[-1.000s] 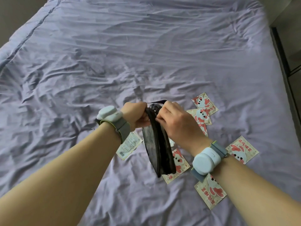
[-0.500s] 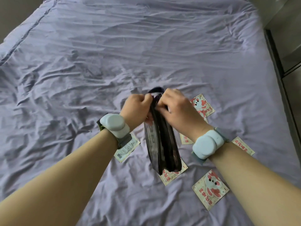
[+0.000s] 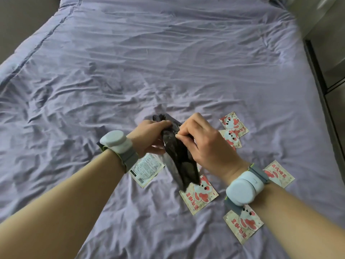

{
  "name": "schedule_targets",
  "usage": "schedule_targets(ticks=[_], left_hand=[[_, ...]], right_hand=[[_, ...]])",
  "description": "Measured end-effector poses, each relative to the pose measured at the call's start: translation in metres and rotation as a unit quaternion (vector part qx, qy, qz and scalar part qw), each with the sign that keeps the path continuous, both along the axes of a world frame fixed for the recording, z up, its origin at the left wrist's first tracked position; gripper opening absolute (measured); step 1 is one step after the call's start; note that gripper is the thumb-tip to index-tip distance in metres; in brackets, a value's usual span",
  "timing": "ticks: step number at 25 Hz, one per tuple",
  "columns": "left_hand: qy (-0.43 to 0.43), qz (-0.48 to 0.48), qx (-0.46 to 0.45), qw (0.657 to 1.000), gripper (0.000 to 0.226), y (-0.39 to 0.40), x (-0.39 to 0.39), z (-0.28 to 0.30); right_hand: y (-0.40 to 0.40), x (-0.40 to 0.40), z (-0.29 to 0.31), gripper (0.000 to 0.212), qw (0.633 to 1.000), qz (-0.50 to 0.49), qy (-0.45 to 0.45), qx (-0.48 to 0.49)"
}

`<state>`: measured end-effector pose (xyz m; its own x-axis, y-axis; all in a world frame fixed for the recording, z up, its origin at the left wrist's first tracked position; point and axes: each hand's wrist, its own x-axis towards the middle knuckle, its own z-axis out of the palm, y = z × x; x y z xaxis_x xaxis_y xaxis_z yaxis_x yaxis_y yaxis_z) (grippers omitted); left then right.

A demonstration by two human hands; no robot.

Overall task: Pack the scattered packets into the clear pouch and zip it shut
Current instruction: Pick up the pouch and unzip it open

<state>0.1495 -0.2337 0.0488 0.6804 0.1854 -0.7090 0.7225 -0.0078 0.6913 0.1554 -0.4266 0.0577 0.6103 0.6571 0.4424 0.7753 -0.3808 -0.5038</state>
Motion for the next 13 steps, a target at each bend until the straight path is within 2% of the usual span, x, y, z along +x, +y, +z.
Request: schedule_targets(ticks=[2,5,7,9,11,13], left_hand=[[-0.021,0.074,-0.026,0.997,0.018,-0.002,0.001,0.002],[-0.024,0.171,0.011,0.985,0.024,0.015,0.008,0.003],[-0.018,0.199,-0.022,0.980,0.024,0.022,0.005,0.001],[-0.025,0.193,-0.008,0.981,0.023,0.024,-0.003,-0.006],[-0.043,0.159,0.041,0.985,0.017,0.029,-0.013,-0.014],[-0.081,0.121,0.106,0.984,0.008,0.038,-0.021,-0.020]], right_hand=[[0.001,0.001,-0.001,0.014,0.999,0.027,-0.038,-0.026],[0.003,-0.009,-0.008,0.013,0.986,0.031,-0.129,-0.104],[0.010,-0.014,-0.018,0.009,0.976,0.001,-0.163,-0.141],[0.017,-0.017,-0.031,0.009,0.974,0.004,-0.165,-0.152],[0.013,-0.020,-0.044,0.016,0.985,0.034,-0.084,-0.145],[-0.007,-0.024,-0.061,0.026,0.990,-0.008,0.080,-0.119]])
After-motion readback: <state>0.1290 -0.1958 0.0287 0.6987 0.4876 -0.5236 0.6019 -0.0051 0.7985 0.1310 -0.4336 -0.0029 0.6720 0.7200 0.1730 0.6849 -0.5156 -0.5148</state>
